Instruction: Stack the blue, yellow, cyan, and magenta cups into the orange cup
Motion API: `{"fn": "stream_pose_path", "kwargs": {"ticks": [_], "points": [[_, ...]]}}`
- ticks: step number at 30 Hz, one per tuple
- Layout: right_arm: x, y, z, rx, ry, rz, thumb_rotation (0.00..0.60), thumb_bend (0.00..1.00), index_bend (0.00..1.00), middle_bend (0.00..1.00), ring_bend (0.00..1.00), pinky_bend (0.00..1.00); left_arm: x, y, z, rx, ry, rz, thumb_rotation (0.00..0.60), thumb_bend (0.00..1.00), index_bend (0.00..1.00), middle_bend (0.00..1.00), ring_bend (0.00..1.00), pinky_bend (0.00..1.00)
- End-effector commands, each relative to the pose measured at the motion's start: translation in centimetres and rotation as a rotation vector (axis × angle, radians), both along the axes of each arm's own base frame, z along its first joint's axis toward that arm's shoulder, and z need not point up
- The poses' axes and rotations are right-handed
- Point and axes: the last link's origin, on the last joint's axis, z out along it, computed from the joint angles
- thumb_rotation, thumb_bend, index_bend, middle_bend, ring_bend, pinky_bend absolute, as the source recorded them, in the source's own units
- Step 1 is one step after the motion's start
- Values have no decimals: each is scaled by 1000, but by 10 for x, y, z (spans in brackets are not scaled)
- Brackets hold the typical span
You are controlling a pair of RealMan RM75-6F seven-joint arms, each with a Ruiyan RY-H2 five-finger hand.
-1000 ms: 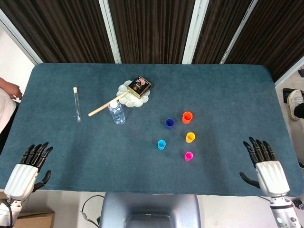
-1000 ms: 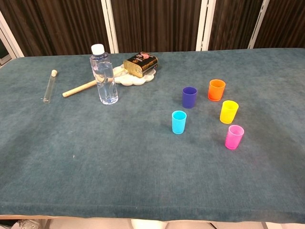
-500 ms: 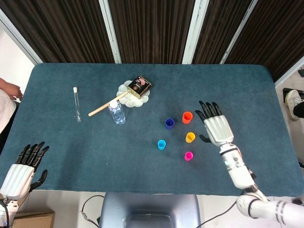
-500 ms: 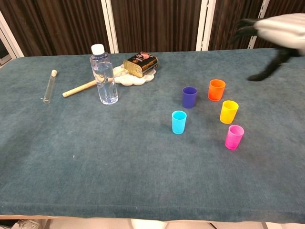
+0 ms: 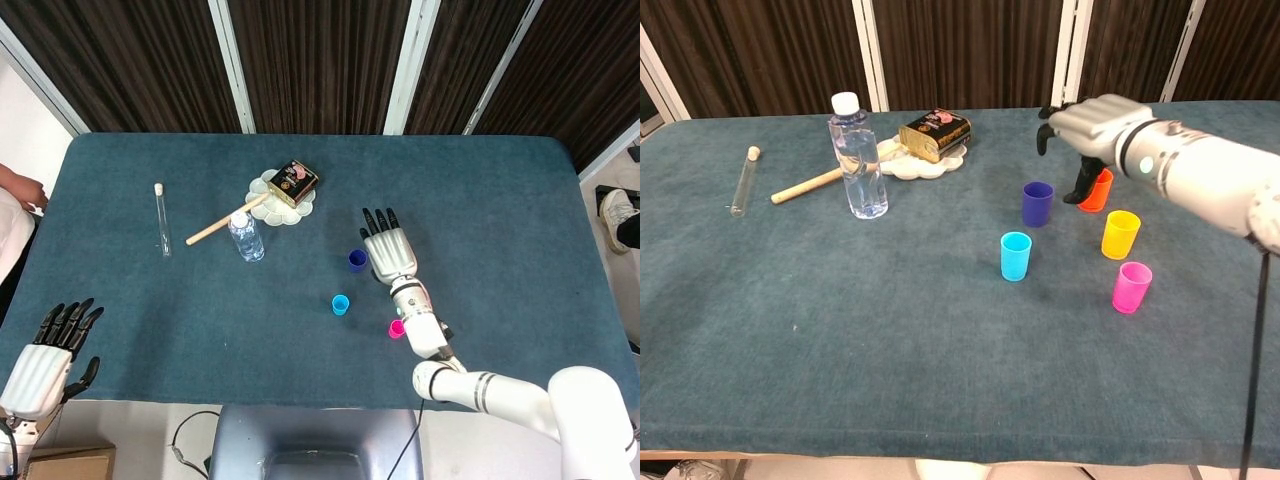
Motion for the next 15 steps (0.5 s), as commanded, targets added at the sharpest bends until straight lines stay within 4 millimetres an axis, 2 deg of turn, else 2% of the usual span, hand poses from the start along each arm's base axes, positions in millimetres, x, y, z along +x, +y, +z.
{"fn": "stream_pose_path", "kwargs": {"ticks": [1,8,15], "points": [[5,-1,-12,18,-11,-1,600,366,400,0,0,0,0,-1,0,-1,0,0,600,468,0,0,0,62],[7,-3,-28,32,-17,-15,600,399,438,0,0,0,0,-2,1,3,-1,-5,600,468,0,0,0,62],[10,-7,-32,17,-42,-33,600,470,479,0,0,0,0,-1,0,-6,3,-5,600,469,0,0,0,62]]}}
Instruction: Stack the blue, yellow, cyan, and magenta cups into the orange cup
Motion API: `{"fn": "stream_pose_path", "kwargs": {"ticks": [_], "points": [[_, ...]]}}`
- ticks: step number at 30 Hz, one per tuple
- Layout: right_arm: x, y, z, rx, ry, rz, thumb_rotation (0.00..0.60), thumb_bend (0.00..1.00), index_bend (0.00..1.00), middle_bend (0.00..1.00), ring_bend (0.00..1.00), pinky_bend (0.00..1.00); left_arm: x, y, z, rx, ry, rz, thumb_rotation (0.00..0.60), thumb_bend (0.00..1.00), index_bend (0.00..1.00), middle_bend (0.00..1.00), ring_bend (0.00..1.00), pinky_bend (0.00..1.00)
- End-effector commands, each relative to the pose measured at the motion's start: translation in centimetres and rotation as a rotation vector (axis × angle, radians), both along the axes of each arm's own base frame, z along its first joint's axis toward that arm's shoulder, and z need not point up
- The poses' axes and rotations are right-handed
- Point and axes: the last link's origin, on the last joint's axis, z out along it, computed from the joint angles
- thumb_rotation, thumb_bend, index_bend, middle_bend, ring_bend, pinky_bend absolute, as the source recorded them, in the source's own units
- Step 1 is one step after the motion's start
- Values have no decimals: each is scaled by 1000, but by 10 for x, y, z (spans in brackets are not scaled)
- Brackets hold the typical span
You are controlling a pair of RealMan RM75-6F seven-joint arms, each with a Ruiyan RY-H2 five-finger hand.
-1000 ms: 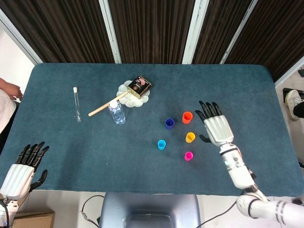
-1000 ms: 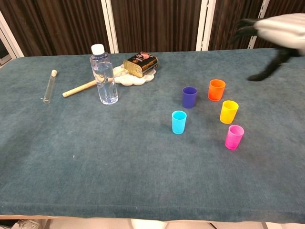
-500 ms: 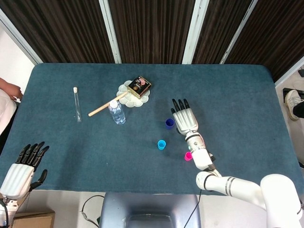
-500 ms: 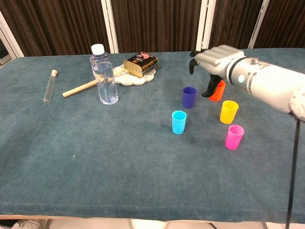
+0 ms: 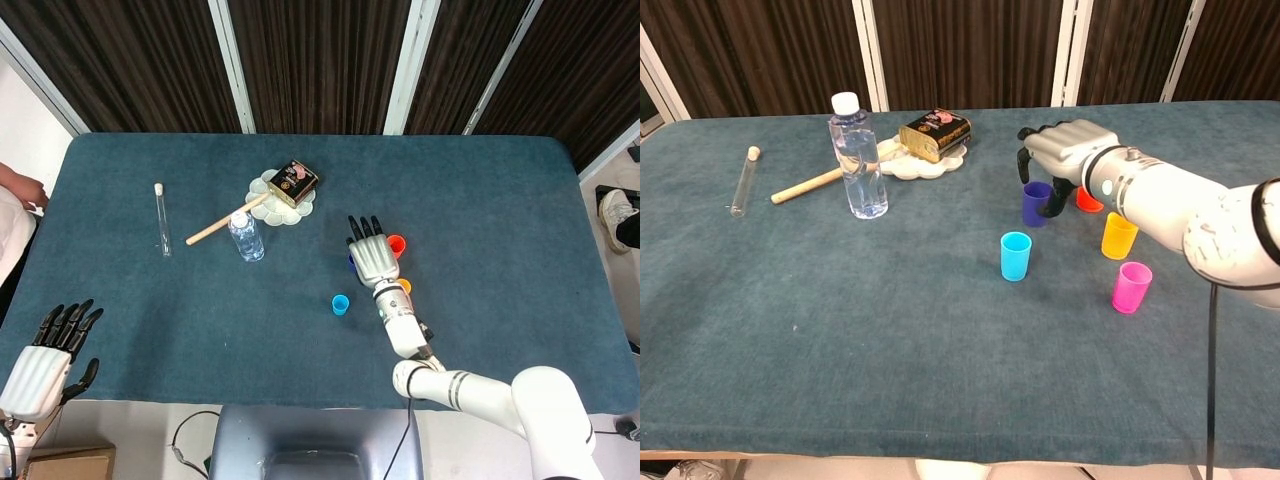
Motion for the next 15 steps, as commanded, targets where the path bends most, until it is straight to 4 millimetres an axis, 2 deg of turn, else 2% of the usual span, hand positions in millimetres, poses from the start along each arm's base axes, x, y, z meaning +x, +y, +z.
{"fn": "stream_pose_path", "kwargs": {"ticks": [1,10,13,15], "points": [[1,-2,-1,-4,1,-9,600,475,490,0,0,0,0,0,-1,-1,2,-2,600,468,0,0,0,62],[-3,-4,0,-12,8,-35,600,492,633,23,0,0,0,-1,1,9,2,-7,600,468,0,0,0,62],[0,-5,9,-39,-19,-25,600,496,665,41,0,0,0,-1,1,9,1,-10,600,466,0,0,0,62],[4,-6,22,-80,-74,-3,600,497,665,42,0,0,0,-1,1,8,0,-11,600,466,0,0,0,61]]}}
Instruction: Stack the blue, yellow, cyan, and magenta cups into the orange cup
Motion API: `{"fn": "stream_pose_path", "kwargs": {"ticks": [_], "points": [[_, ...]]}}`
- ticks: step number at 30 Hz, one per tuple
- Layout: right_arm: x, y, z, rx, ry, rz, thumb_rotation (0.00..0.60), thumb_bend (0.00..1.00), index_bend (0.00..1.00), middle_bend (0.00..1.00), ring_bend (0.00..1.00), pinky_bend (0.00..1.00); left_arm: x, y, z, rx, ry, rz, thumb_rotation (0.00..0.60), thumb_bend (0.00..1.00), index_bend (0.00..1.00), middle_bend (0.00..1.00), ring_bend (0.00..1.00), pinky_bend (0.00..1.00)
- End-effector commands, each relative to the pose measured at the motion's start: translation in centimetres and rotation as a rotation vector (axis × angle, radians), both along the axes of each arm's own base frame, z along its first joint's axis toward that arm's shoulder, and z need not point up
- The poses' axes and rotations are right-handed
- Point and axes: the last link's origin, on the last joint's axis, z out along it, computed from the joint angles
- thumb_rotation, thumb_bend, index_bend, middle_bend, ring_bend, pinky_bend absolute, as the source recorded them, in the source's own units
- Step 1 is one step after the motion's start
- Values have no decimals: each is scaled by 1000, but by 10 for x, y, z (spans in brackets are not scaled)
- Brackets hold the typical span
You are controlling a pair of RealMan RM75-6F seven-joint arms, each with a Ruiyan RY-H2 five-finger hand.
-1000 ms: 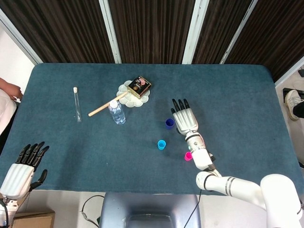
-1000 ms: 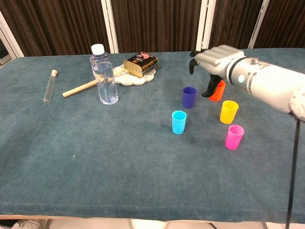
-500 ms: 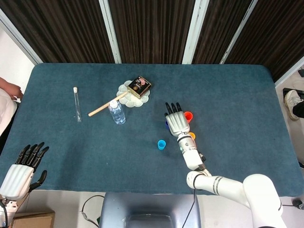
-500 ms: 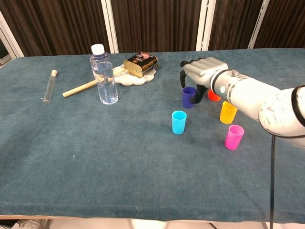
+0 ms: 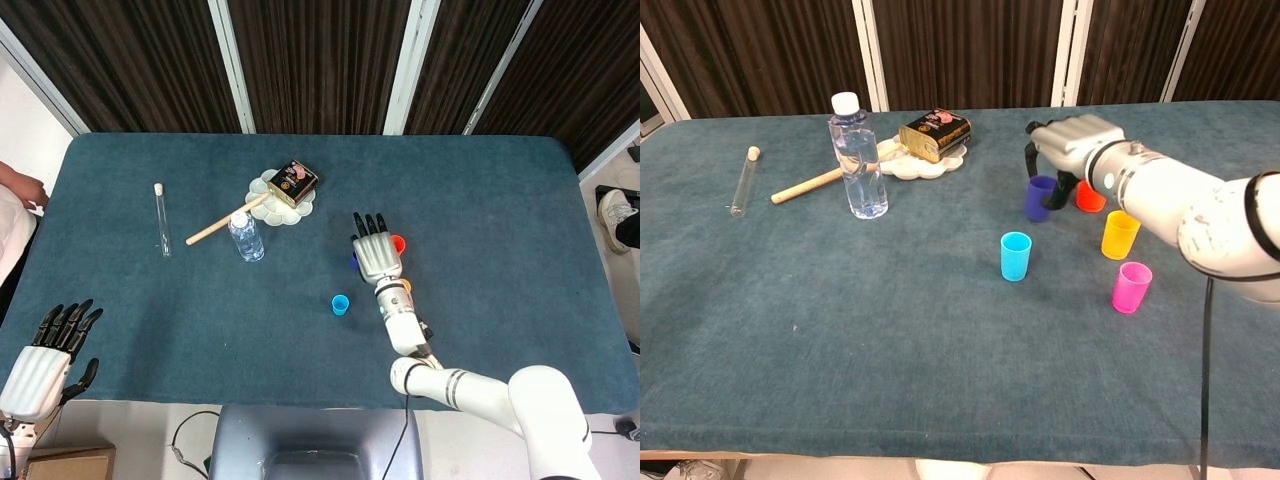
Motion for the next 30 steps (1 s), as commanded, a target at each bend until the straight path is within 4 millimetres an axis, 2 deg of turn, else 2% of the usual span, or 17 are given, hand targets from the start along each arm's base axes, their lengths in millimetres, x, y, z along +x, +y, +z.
{"fn": "stream_pose_path", "kwargs": {"ticks": [1,5,10,15,23,26,30], "points": [[6,-2,22,-65,-77,33,600,497,664,43,0,0,0,0,0,-1,0,-1,600,467,0,0,0,61],[-1,-5,59,-161,-101,45,600,497,661,47,0,0,0,-1,-1,-5,0,-4,600,468,0,0,0,62],[-23,-5,81,-181,-32,0,600,497,661,48,0,0,1,0,-3,-14,2,-6,600,468,0,0,0,62],[-39,-3,79,-154,-13,-31,600,497,657,48,0,0,2,1,-5,-22,1,-6,600,467,0,0,0,62],[-41,-5,63,-125,11,-38,600,497,627,48,0,0,3,2,-5,-26,-1,-5,600,469,0,0,0,62],[-43,-5,57,-105,35,-57,600,497,547,50,0,0,3,2,-5,-28,-1,-5,600,467,0,0,0,62],[-47,-2,53,-67,54,-89,600,497,253,2,0,0,3,1,-4,-23,-6,-8,600,467,0,0,0,62]]}}
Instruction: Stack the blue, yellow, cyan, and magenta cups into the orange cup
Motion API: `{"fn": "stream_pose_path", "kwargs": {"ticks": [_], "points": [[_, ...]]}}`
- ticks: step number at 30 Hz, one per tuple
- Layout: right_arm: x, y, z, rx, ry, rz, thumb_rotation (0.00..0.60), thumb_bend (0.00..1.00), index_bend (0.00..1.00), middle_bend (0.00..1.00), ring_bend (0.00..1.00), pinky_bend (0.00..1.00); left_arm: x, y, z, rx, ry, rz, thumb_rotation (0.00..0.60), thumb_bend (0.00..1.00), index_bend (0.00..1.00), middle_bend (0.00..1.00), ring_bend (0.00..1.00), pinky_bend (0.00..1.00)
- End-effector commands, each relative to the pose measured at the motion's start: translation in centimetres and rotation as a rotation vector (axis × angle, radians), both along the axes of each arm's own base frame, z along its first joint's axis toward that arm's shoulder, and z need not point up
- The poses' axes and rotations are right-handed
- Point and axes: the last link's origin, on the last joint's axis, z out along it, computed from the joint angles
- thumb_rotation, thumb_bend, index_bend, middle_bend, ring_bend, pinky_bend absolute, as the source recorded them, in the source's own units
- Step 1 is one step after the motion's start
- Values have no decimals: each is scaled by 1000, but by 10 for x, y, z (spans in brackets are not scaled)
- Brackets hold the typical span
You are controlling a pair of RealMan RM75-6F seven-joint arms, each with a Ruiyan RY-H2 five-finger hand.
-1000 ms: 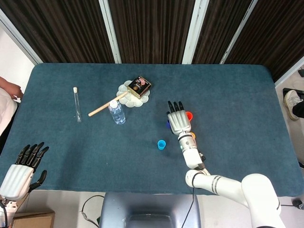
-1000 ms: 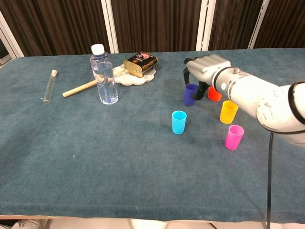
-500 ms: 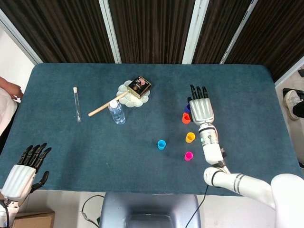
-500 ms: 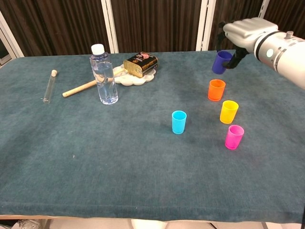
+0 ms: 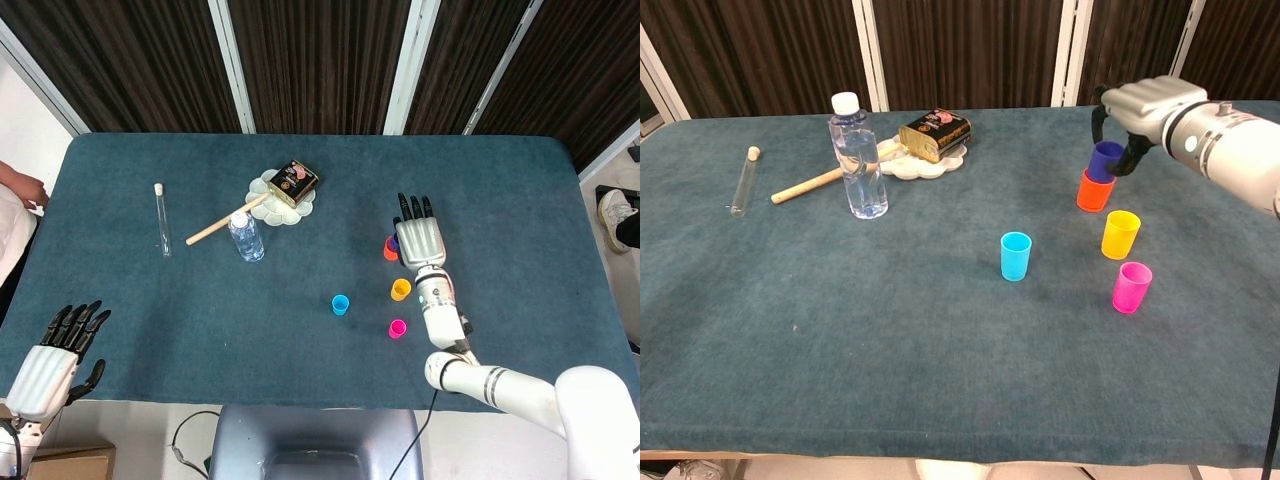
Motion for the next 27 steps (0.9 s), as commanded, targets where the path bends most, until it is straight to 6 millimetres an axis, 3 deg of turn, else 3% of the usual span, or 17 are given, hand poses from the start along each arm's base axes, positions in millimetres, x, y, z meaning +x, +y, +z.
{"fn": "stream_pose_path", "kwargs": {"ticks": [1,4,8,15,19,27], "points": [[0,4,-2,37,-5,-20,600,497,180,0,0,0,0,0,1,3,-3,-2,600,468,0,0,0,62],[3,14,5,58,-54,7,600,497,97,0,0,0,0,-1,2,5,-5,-2,600,468,0,0,0,62],[6,47,26,108,-143,91,600,456,90,0,0,0,-1,-2,3,8,-5,-1,600,468,0,0,0,62],[-16,100,50,235,-115,164,600,429,204,0,0,0,0,-1,0,5,1,1,600,468,0,0,0,62],[-28,103,46,252,-61,170,600,429,279,0,0,0,1,-1,-3,-5,6,0,600,468,0,0,0,62],[-37,79,20,254,-63,109,600,429,350,0,0,0,2,-1,-6,-18,12,-2,600,466,0,0,0,62]]}}
